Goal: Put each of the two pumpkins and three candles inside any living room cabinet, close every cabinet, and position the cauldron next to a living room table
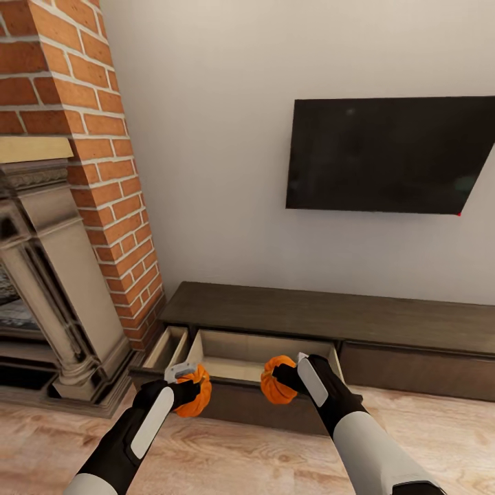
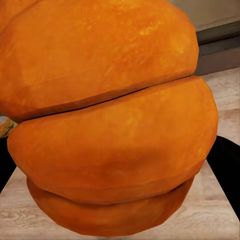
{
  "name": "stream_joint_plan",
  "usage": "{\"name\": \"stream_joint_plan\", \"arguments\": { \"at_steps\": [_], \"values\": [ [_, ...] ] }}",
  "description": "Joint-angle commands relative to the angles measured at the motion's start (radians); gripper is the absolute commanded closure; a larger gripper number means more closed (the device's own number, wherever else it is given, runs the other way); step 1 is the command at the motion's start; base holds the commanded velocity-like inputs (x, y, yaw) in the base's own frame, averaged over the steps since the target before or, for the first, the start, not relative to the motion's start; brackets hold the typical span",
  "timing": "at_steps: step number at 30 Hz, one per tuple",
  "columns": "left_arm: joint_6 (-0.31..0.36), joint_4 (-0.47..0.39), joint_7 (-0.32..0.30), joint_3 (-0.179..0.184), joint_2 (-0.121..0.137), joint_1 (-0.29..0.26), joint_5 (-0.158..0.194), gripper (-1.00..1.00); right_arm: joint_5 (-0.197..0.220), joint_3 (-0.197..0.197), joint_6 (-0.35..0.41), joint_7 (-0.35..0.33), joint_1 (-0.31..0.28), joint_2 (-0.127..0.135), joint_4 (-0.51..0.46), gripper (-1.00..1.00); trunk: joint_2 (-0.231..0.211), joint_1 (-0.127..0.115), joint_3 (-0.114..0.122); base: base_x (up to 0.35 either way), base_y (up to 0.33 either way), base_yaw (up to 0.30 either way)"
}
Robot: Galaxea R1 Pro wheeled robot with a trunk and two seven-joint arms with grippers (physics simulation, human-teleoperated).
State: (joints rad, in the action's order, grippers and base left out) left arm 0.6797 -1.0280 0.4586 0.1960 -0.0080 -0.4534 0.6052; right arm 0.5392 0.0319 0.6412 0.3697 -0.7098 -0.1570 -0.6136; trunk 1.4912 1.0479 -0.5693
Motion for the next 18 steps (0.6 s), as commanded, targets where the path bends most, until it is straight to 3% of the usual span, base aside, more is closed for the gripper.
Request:
{"name": "stream_joint_plan", "arguments": {
  "at_steps": [1, 11, 18],
  "values": [
    [0.001, -0.001, 0.011, 0.002, 0.000, -0.001, 0.010, 1.00, 0.011, 0.003, 0.000, 0.009, 0.000, 0.000, -0.002, 1.00, 0.001, 0.000, -0.001, 0.000, 0.000, 0.002],
    [0.001, -0.001, 0.011, 0.002, 0.000, -0.001, 0.010, 1.00, 0.011, 0.003, -0.003, 0.009, 0.000, -0.001, -0.002, 1.00, 0.001, 0.000, -0.001, 0.009, 0.000, 0.000],
    [0.001, -0.002, 0.008, 0.002, 0.000, -0.001, 0.009, 1.00, 0.011, 0.003, -0.002, 0.009, 0.000, -0.001, -0.003, 1.00, 0.001, 0.000, -0.001, 0.184, 0.000, 0.000]
  ]
}}
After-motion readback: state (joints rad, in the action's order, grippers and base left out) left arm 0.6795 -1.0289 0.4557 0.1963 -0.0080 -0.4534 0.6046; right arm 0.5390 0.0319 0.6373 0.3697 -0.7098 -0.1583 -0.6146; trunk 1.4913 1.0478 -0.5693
